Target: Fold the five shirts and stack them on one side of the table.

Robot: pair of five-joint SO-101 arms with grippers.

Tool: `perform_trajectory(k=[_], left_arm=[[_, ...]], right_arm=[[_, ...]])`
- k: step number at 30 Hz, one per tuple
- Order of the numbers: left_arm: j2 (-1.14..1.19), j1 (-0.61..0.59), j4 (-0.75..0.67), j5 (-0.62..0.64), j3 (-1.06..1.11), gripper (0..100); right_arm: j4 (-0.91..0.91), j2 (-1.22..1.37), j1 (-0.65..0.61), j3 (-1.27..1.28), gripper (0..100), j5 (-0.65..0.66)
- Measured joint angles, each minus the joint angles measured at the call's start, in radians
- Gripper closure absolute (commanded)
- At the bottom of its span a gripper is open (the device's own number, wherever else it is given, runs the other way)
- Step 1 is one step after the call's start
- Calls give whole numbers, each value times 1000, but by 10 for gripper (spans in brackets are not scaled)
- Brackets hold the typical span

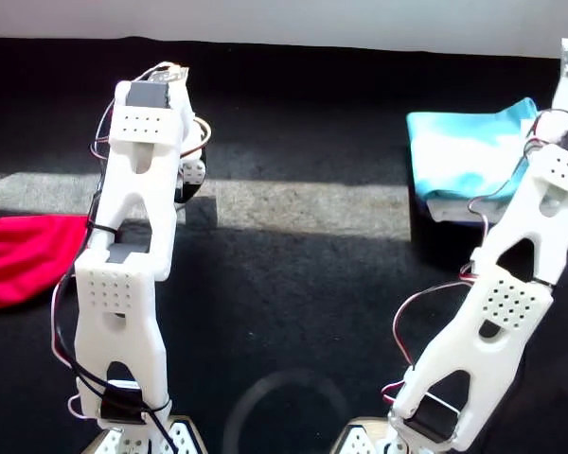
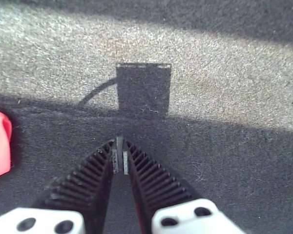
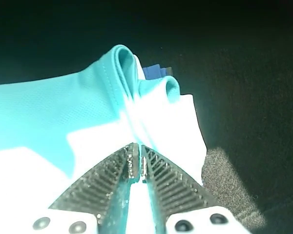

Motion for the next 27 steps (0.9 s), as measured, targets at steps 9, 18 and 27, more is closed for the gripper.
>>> perform_trajectory(k=[9, 18, 27], left_arm=[[-31, 0, 0, 0, 0, 991], [-345, -49, 20, -61, 61, 990], [-451, -459, 20, -221, 324, 984]], right_arm=[[20, 9, 23, -52, 979, -9], [344, -14, -15, -407, 975, -140], [535, -203, -74, -419, 863, -147]])
